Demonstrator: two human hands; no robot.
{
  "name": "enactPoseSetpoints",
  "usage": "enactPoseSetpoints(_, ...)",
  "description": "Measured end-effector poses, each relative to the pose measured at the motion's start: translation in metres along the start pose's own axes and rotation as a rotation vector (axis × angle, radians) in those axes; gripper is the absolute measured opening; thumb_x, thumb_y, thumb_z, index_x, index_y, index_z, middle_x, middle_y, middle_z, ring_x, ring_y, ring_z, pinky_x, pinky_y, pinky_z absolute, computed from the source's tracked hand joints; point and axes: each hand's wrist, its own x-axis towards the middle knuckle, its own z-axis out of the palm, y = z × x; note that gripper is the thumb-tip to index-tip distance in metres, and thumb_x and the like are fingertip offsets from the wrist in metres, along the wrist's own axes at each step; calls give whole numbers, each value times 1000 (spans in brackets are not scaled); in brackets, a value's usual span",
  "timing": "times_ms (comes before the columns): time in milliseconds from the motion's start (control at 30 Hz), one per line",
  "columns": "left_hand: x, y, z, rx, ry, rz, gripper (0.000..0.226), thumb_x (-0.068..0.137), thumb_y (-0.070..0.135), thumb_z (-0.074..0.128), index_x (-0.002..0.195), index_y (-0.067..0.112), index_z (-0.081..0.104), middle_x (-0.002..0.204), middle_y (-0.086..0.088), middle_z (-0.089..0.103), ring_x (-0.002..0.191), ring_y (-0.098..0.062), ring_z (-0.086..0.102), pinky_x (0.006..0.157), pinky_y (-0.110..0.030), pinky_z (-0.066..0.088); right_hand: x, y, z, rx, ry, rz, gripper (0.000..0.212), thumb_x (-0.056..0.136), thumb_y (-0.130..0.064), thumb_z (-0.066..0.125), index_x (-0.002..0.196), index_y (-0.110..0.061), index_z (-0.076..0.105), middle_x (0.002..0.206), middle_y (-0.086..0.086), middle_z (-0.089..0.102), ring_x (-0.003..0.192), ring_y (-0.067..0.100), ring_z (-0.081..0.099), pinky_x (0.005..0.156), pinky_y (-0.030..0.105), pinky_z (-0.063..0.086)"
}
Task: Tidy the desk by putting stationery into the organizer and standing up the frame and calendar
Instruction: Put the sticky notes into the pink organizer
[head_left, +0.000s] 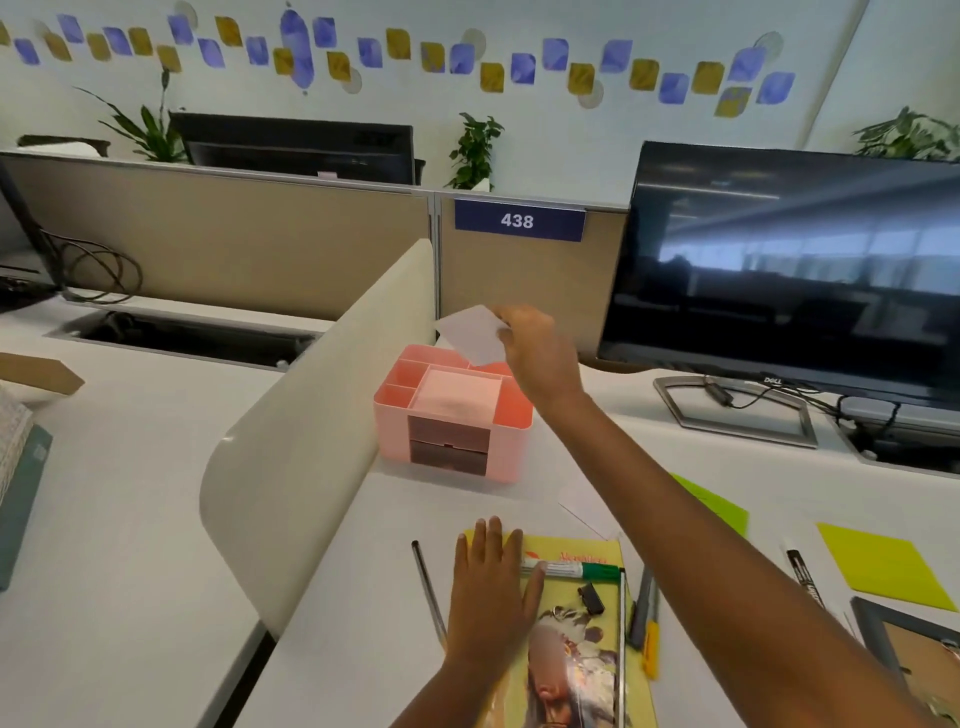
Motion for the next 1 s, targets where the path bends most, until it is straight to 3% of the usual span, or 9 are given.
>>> enactPoseSetpoints(100,0,1,0,-10,25,10,71,97,46,3,100,21,70,110,-9,69,101,-27,66,92,-42,47,22,-4,26,-67,-6,-39,26,91,-2,44,112,-3,60,109,18,65,95,35,61,79,43,53)
enactPoseSetpoints(233,0,1,2,9,51,4,71,97,47,5,101,19,70,110,-11,69,101,-29,66,103,-40,27,34,-6,48,-121,-65,-91,27,91,2,42,113,0,58,109,21,64,95,38,60,79,40,49)
enactPoseSetpoints(333,1,-1,5,-9,9,12,60,96,48,9,107,19,59,112,-11,68,102,-31,65,106,-36,7,41,-1,61,-165,-137,-83,28,90,5,40,111,2,58,110,22,63,98,37,60,81,39,49)
enactPoseSetpoints(433,2,0,7,-34,-30,12,60,96,50,9,106,21,60,113,-10,68,102,-30,65,107,-35,5,48,7,74,-134,-184,-55,31,87,8,42,112,-2,58,111,21,63,100,37,61,80,39,49)
enactPoseSetpoints(600,0,1,6,-44,-7,2,53,96,50,9,110,22,51,115,-9,67,104,-29,64,105,-37,11,42,15,76,4,-148,-34,36,88,3,48,123,-7,53,120,19,60,103,33,61,85,43,52)
enactPoseSetpoints(667,0,0,6,-23,-2,7,56,96,49,8,109,22,56,114,-9,67,104,-28,64,104,-39,14,34,24,68,46,-101,-5,36,89,1,47,123,-8,54,124,17,58,108,33,58,88,43,50)
enactPoseSetpoints(833,2,1,0,-19,-2,-15,67,96,47,5,103,24,68,113,-5,68,105,-25,64,93,-39,46,-22,62,38,115,45,126,27,91,-4,41,108,-7,62,111,15,63,98,30,60,82,39,49)
enactPoseSetpoints(900,2,-1,0,-33,11,-28,67,96,48,6,104,24,68,114,-6,68,106,-25,64,92,-41,48,-49,80,30,106,14,227,25,91,-4,42,106,-5,62,111,15,63,99,29,60,85,36,48)
enactPoseSetpoints(1000,1,-1,-1,-15,13,-27,68,97,49,6,104,22,69,115,-7,67,107,-26,63,85,-48,49,-86,107,24,52,-201,392,29,89,-7,48,115,-3,58,121,17,58,110,29,55,94,34,43)
